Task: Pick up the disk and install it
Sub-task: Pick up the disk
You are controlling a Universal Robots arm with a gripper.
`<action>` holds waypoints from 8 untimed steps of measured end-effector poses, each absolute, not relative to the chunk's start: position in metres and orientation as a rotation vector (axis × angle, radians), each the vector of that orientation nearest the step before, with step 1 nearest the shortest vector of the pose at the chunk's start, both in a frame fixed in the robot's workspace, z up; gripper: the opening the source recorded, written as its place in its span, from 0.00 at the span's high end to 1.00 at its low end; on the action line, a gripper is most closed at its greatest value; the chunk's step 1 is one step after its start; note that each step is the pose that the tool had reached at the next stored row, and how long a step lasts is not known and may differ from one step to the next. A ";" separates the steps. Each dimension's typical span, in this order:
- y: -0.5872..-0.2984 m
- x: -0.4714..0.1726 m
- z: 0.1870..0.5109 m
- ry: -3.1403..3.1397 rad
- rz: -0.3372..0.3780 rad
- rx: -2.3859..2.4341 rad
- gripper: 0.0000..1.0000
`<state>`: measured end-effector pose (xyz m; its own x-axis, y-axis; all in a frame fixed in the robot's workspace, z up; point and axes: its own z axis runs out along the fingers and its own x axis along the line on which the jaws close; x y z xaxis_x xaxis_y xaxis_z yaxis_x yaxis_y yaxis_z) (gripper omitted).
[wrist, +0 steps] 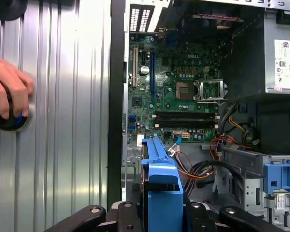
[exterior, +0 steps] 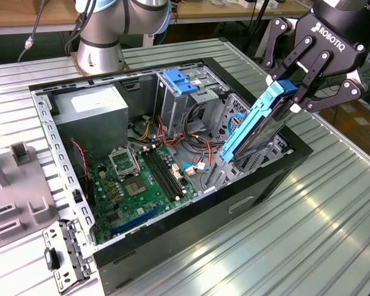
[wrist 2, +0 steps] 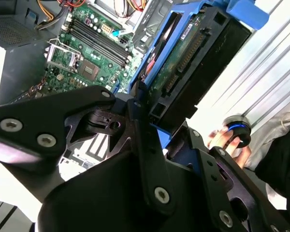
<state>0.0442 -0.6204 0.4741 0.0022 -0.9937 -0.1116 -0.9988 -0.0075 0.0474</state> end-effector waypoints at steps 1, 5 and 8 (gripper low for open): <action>-0.621 0.045 0.474 2.181 0.176 -2.191 0.63; -0.621 0.049 0.477 2.179 0.182 -2.189 0.63; -0.621 0.051 0.480 2.176 0.187 -2.187 0.63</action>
<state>0.0514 -0.6214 0.4803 0.0018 -0.9926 -0.1214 -0.9987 -0.0079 0.0495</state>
